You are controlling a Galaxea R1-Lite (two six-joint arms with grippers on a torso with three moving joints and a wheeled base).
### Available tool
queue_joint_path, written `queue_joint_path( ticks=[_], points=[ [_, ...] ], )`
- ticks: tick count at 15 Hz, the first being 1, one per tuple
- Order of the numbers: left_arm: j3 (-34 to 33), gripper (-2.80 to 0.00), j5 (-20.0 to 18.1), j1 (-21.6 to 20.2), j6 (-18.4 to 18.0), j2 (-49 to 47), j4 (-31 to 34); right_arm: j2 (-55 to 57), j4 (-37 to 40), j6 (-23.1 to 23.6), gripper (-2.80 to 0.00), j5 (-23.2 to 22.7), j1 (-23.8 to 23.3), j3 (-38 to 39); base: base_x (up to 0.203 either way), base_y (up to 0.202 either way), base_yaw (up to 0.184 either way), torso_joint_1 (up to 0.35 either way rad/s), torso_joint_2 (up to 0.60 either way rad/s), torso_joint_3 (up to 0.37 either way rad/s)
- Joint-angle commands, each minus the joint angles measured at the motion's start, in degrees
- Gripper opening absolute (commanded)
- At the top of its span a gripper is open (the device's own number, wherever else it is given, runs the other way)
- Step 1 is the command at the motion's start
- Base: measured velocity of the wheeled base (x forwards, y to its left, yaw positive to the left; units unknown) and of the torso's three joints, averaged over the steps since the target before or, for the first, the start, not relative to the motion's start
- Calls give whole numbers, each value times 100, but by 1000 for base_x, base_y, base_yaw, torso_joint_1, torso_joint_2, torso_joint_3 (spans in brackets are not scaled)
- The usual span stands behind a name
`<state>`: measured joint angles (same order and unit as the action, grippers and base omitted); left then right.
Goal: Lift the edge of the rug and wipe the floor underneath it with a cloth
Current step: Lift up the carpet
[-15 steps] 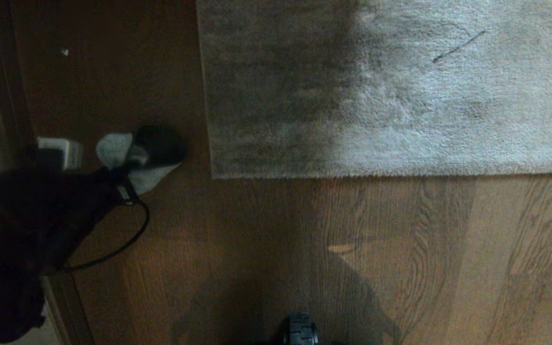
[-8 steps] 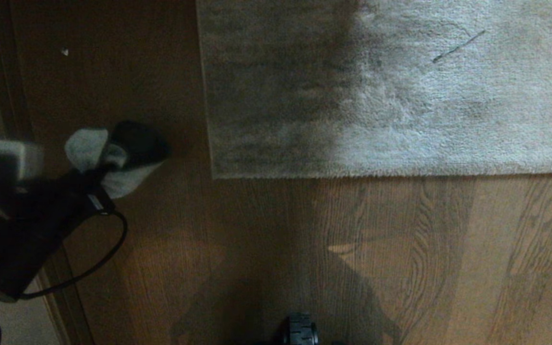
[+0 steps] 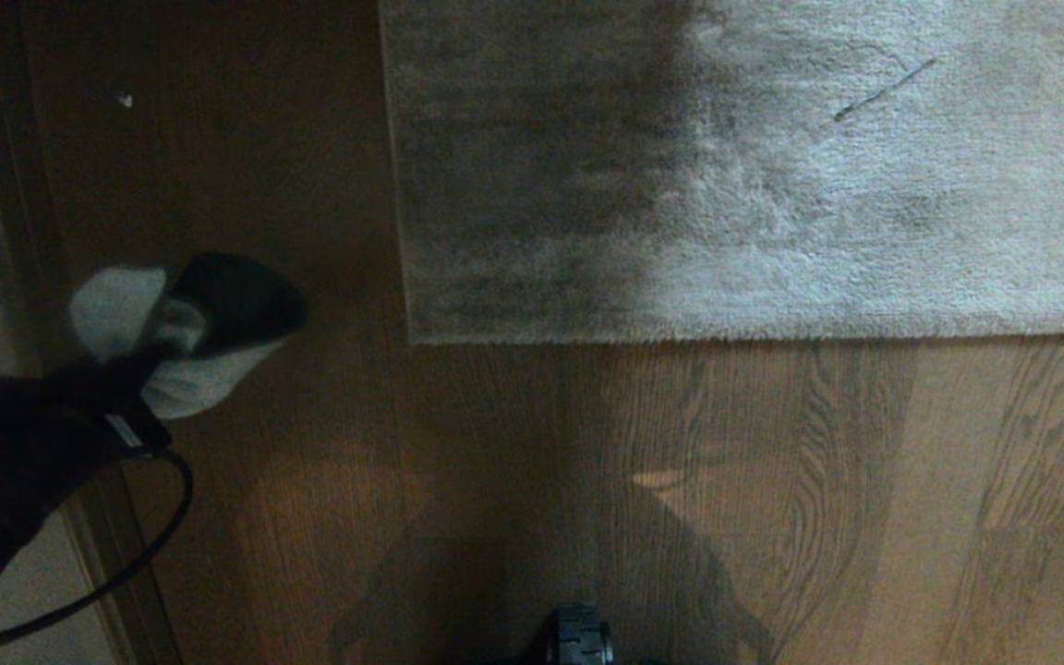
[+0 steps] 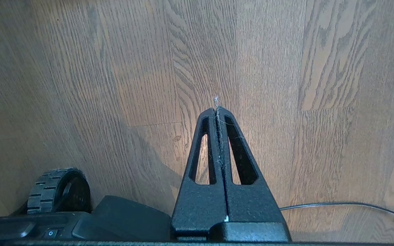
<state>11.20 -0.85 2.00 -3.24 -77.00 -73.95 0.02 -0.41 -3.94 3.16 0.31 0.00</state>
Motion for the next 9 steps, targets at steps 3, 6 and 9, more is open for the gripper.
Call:
queue_joint_path(
  ticks=[3, 6, 9],
  points=[
    [-194, -280, -10, 2, -107, 1082, 966, -2, -3, -2, -280, 1, 4, 0, 0, 0, 0, 0, 0, 0],
    [-422, -280, -7, 2, -115, 1725, 1689, -2, -3, -2, -280, 1, 4, 0, 0, 0, 0, 0, 0, 0],
    [-665, -280, -11, 2, -168, 2372, 2468, -2, -3, -2, -280, 1, 4, 0, 0, 0, 0, 0, 0, 0]
  ],
)
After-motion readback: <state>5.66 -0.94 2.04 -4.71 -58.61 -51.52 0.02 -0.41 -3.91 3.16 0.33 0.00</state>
